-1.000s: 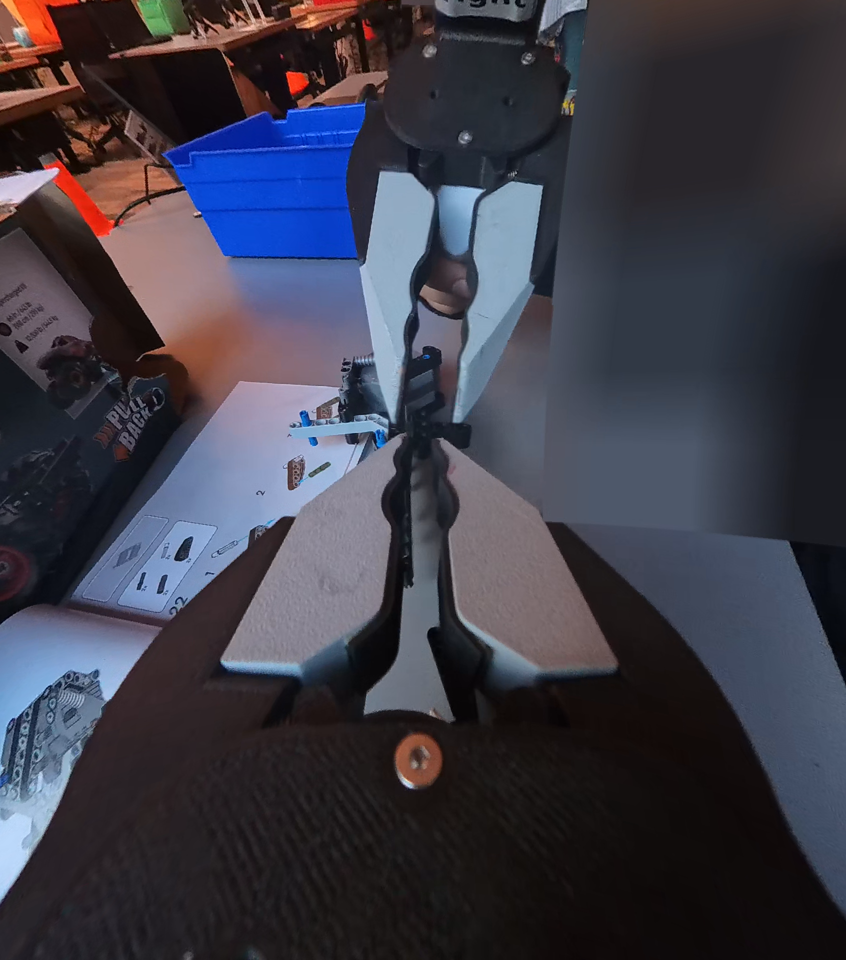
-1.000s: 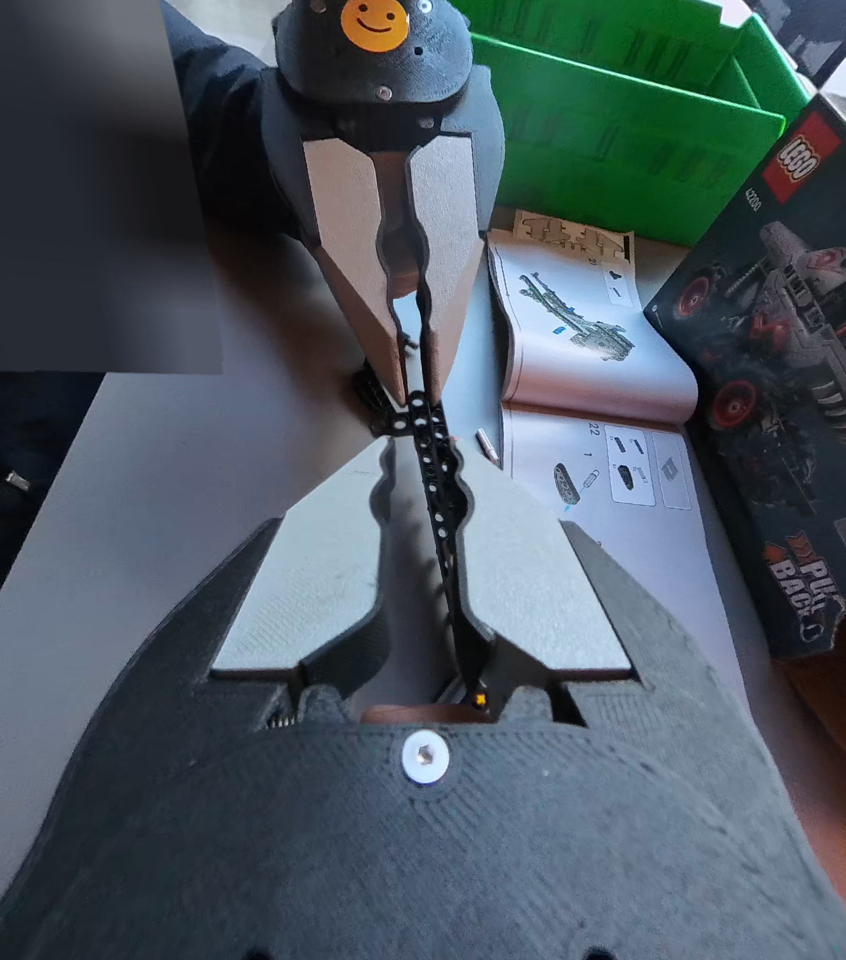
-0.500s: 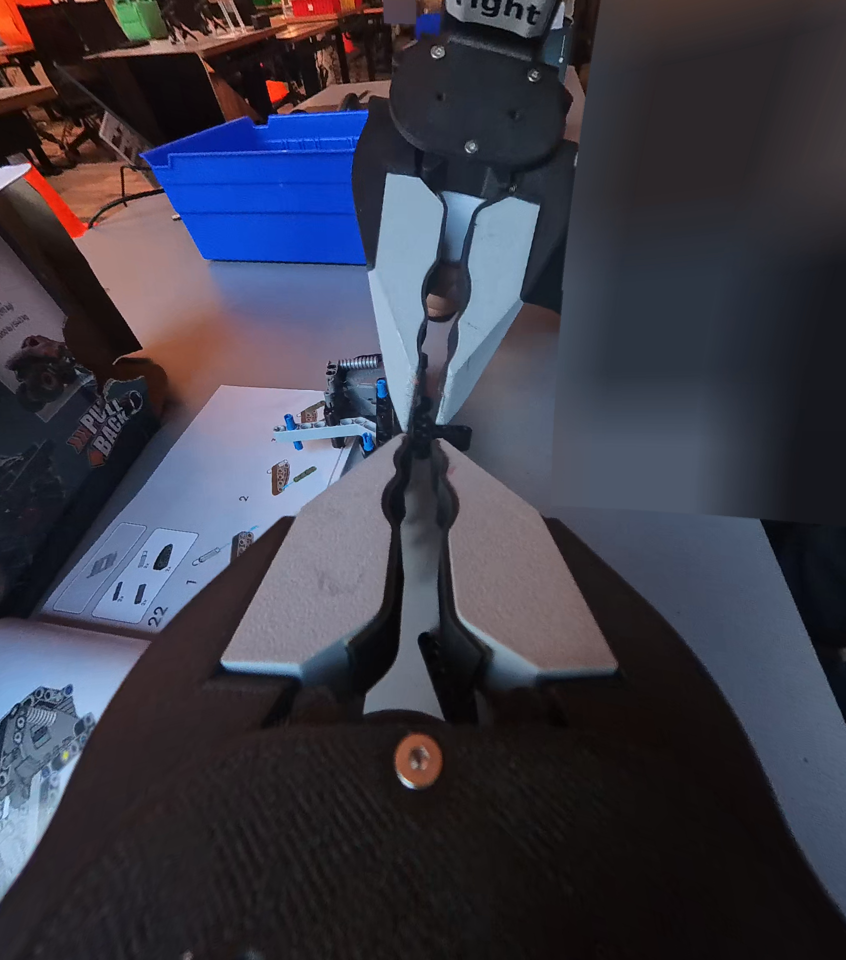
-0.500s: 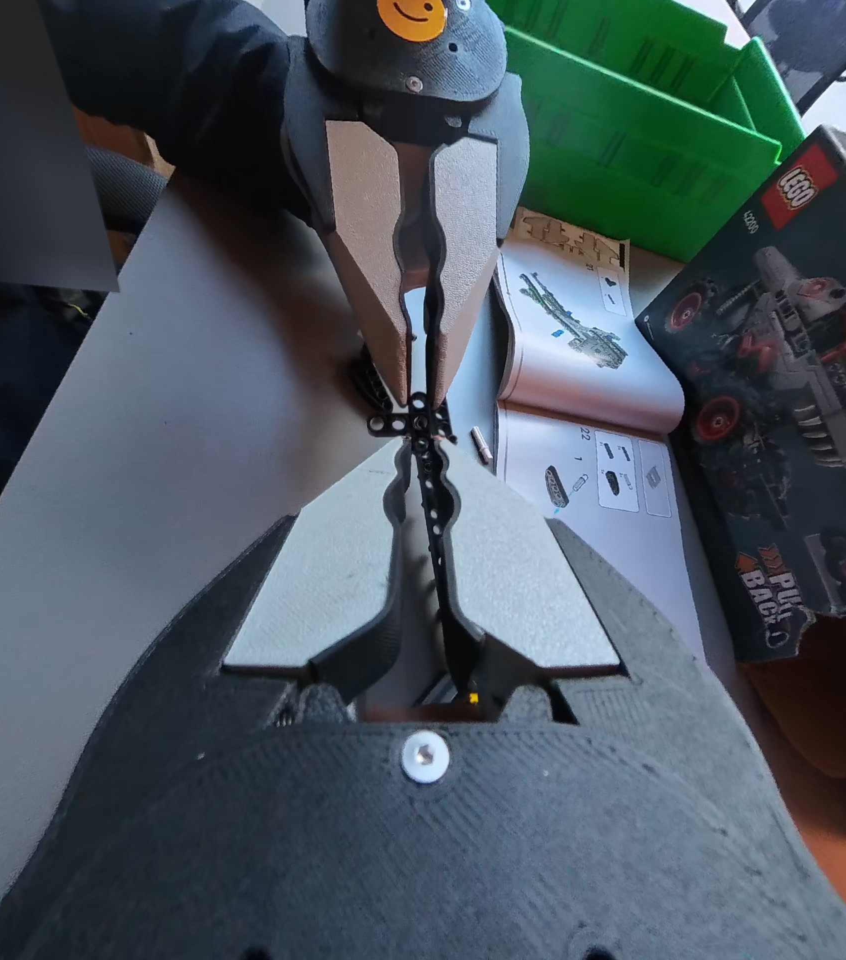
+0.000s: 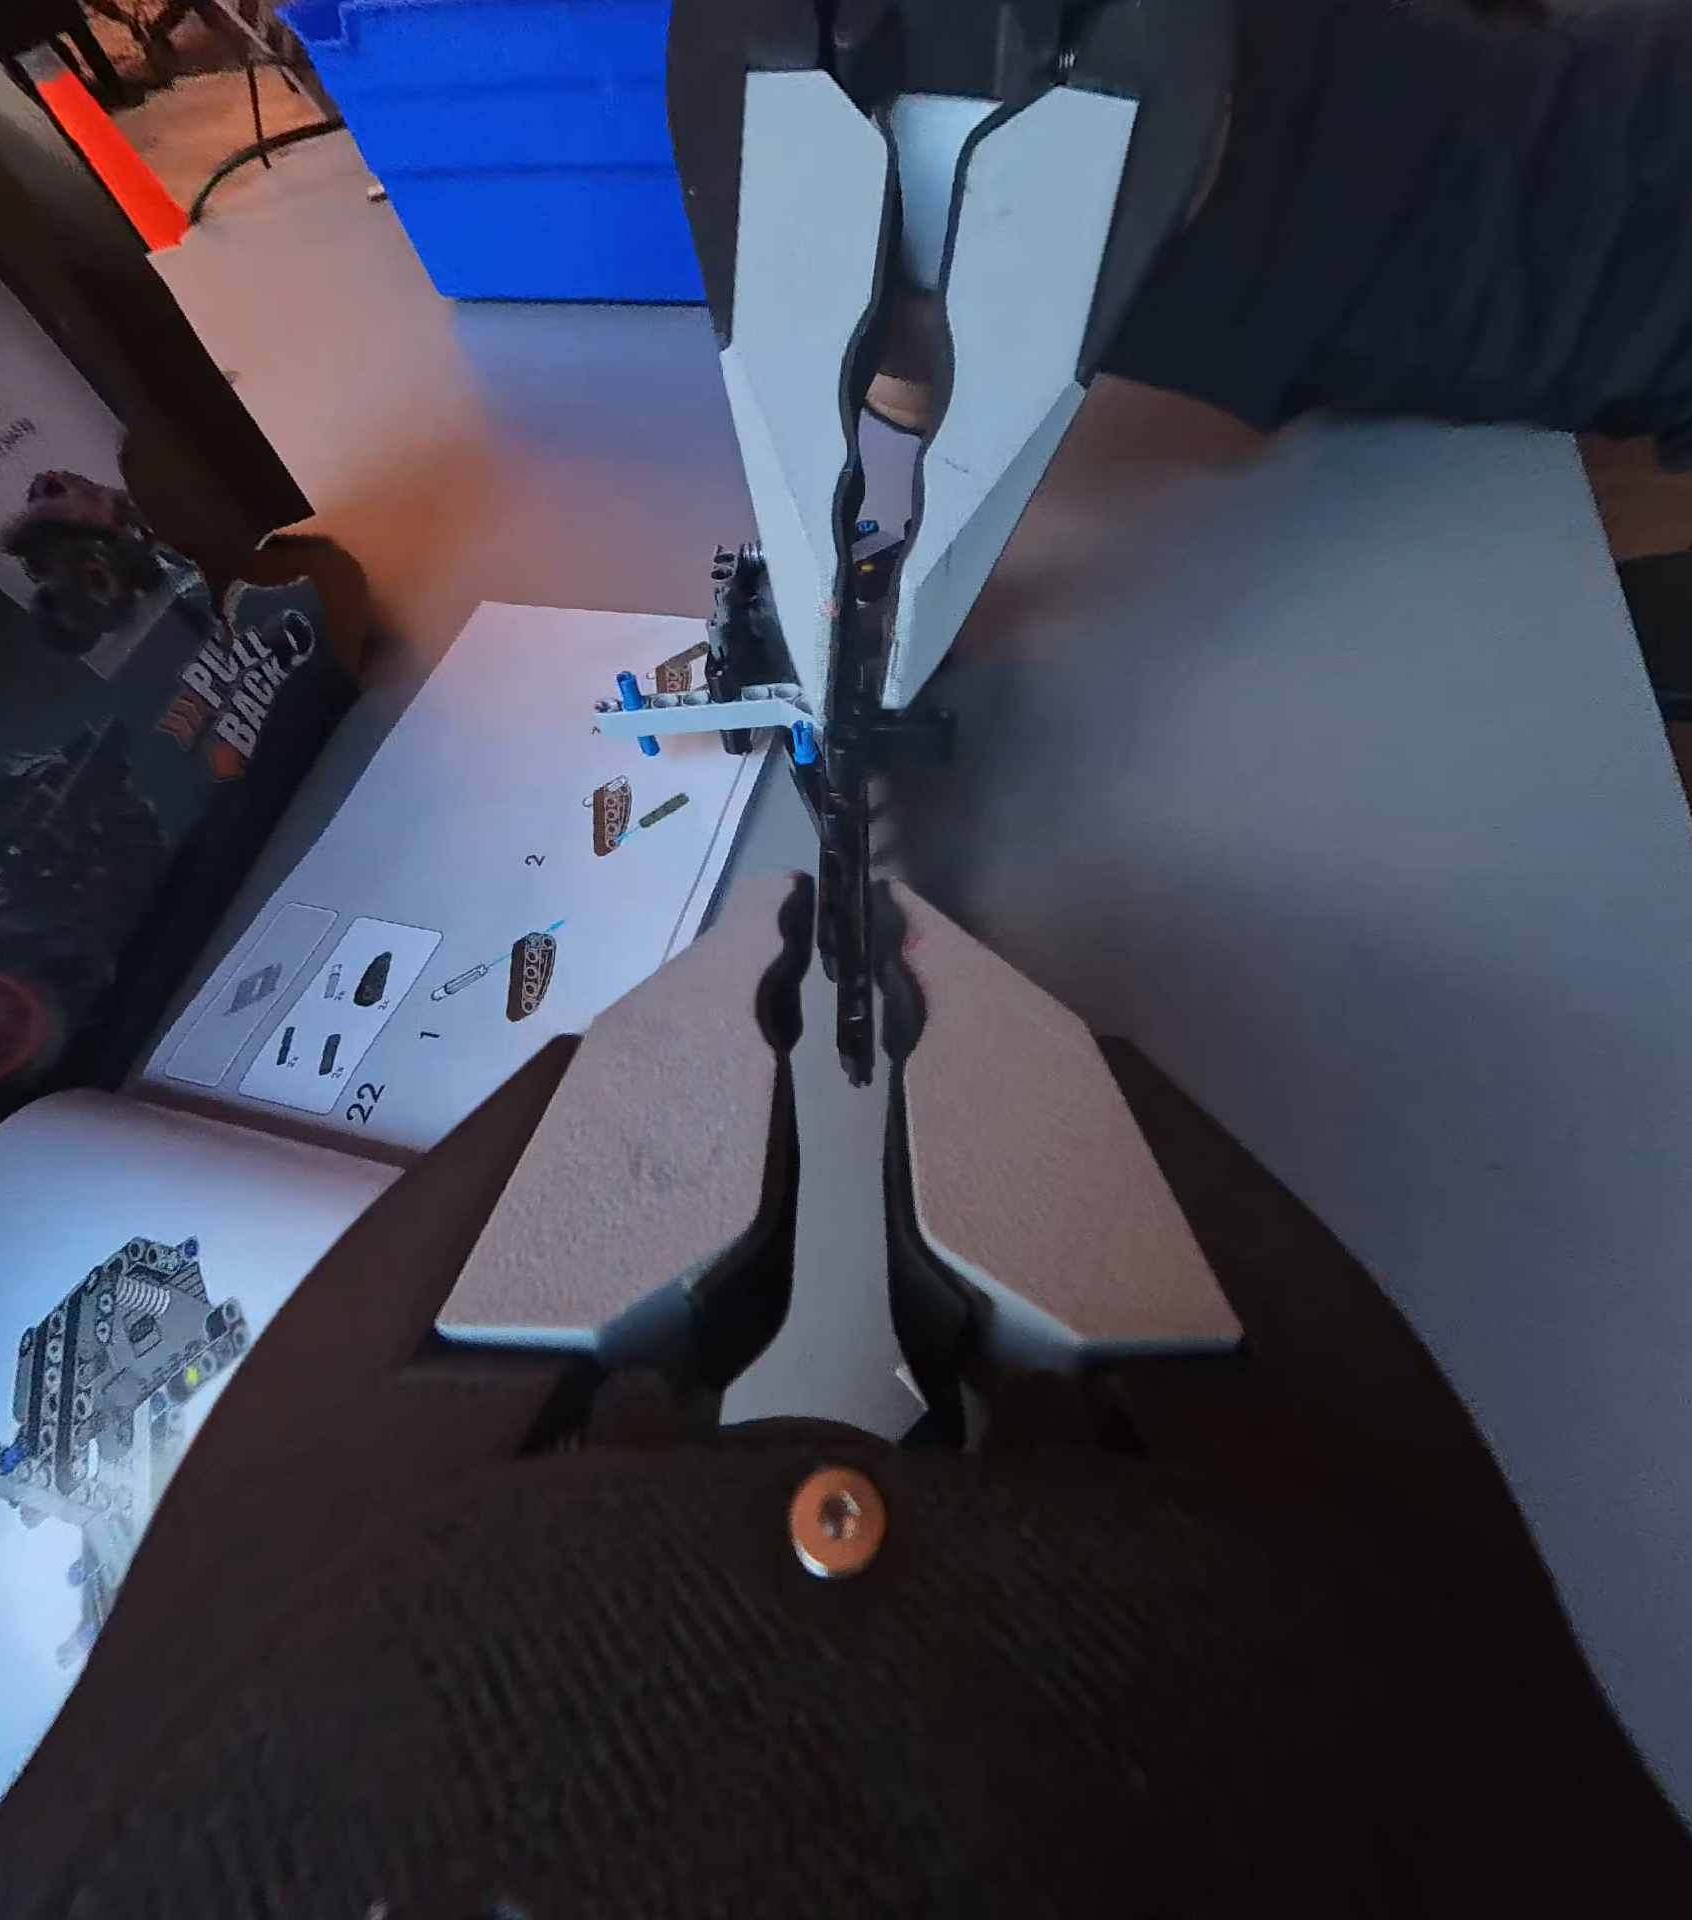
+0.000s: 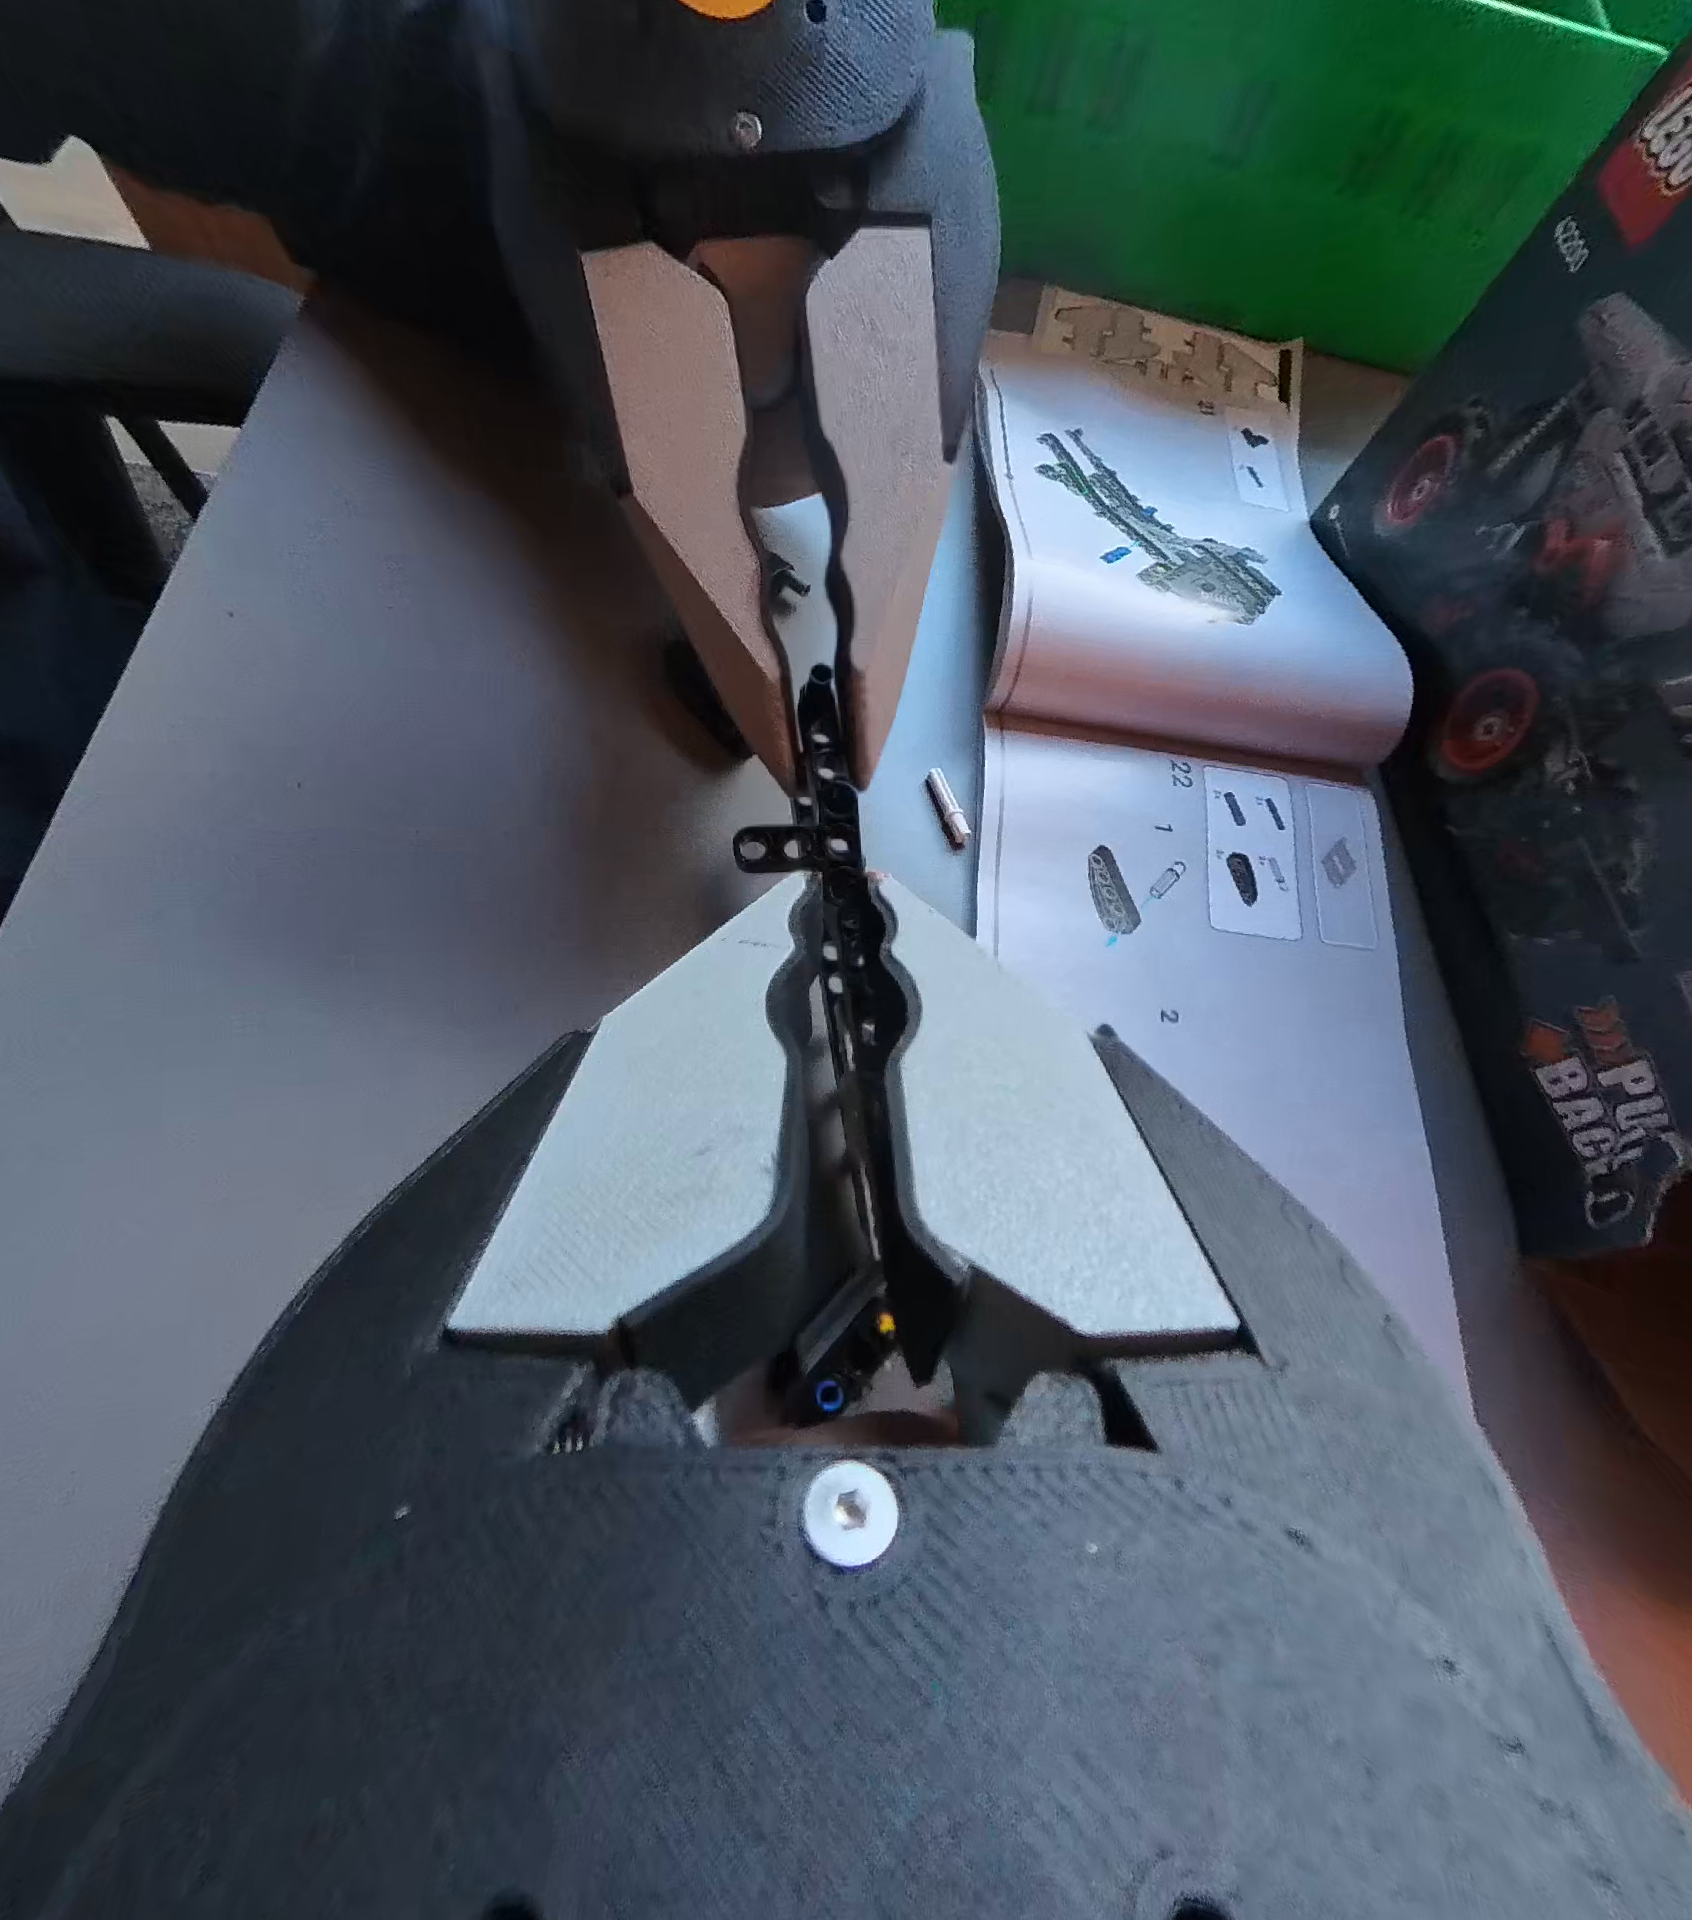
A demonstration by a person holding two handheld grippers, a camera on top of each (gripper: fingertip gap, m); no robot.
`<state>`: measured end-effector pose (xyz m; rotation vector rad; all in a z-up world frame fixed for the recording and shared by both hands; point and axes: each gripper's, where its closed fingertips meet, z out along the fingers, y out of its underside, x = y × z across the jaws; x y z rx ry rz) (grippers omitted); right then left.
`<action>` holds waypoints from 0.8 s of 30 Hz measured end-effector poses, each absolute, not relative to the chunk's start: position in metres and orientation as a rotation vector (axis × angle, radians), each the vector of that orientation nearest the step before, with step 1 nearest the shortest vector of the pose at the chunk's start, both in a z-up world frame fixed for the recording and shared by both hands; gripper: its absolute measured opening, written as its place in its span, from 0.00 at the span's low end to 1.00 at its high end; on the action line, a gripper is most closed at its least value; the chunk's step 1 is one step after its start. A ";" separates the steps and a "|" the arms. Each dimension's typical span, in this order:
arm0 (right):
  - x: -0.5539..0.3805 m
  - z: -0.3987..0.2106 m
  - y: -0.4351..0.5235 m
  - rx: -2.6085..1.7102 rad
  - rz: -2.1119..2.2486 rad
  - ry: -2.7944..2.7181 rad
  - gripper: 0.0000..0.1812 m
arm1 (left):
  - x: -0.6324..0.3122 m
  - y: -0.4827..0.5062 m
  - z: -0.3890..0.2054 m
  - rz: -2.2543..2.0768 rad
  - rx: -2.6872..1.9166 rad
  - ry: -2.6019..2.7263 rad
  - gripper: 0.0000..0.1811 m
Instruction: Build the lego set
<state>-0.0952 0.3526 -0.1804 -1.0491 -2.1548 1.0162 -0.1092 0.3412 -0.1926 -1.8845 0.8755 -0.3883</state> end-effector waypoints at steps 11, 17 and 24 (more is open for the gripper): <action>-0.101 -0.182 0.350 -1.040 1.044 -2.194 0.02 | -0.108 0.341 -0.190 -0.446 -1.875 0.849 0.02; -0.102 -0.182 0.348 -1.037 1.033 -2.219 0.02 | -0.109 0.340 -0.200 -0.419 -1.919 0.882 0.03; -0.100 -0.183 0.346 -0.984 0.877 -2.376 0.02 | -0.107 0.340 -0.199 -0.410 -1.894 0.889 0.02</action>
